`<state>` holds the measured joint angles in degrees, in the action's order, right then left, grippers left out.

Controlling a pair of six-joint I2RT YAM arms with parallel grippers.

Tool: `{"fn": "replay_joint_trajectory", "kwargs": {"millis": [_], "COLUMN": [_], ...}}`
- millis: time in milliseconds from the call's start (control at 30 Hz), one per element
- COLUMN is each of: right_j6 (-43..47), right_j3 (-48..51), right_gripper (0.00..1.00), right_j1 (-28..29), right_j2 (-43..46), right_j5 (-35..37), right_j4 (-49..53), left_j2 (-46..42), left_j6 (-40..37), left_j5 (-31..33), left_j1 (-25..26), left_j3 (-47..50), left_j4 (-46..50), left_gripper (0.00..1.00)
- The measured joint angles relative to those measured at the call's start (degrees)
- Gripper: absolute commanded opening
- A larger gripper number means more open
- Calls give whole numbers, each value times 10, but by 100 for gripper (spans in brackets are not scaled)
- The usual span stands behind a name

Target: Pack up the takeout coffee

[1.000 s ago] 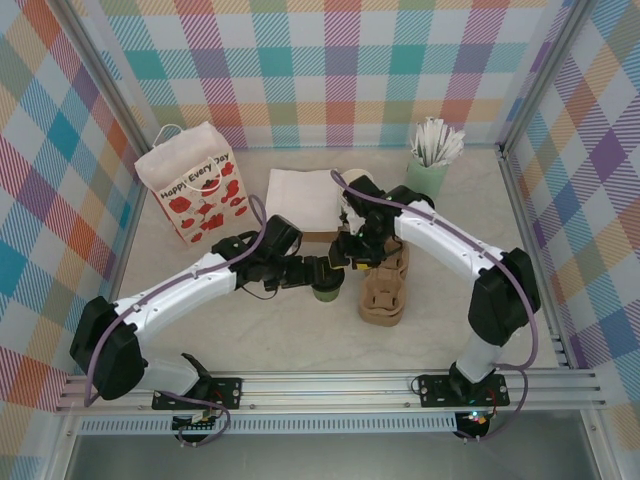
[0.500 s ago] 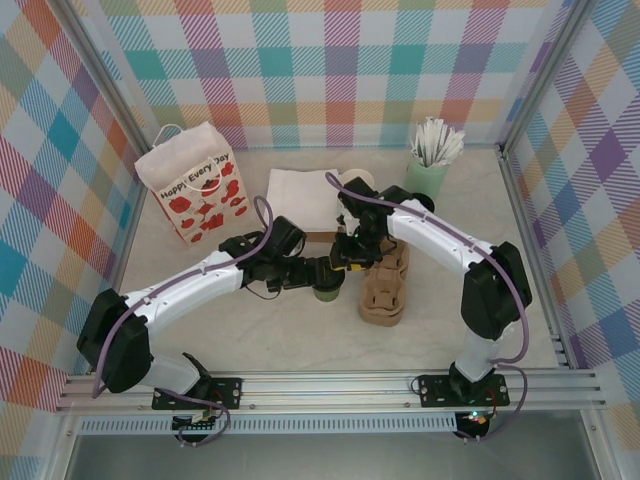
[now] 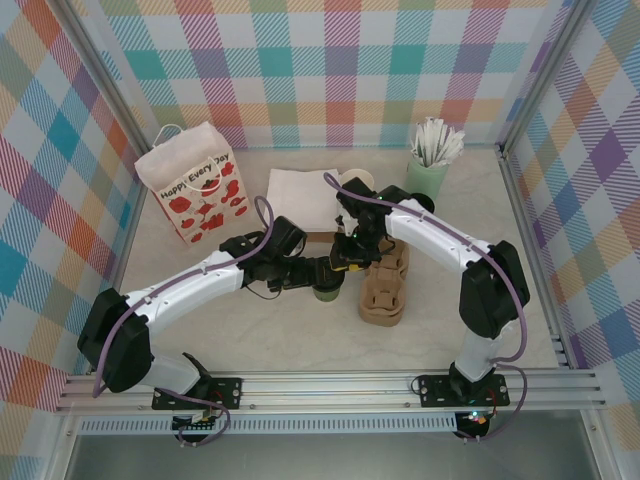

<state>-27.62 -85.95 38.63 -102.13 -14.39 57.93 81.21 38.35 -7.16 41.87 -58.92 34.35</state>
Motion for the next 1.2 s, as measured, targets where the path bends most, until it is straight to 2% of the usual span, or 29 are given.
{"fn": "replay_joint_trajectory", "kwargs": {"millis": [500, 833, 933, 1200], "right_j6": [11, 16, 19, 29], "right_j3": [-11, -21, -28, -64], "right_gripper": [28, 28, 30, 36], "right_j1": [0, 0, 0, 0], "right_j2": [-14, -20, -21, -21], "right_j5": [2, 3, 9, 48], "right_j4": [16, 26, 32, 58], "left_j2": [-15, -26, -26, -18], "left_j6": [15, 26, 26, 12], "left_j5": [-10, -17, -18, 8], "left_j1": [0, 0, 0, 0], "left_j3": [38, 63, 57, 5], "left_j4": [-52, -87, -85, -2], "left_gripper": [63, 62, 63, 78]}}
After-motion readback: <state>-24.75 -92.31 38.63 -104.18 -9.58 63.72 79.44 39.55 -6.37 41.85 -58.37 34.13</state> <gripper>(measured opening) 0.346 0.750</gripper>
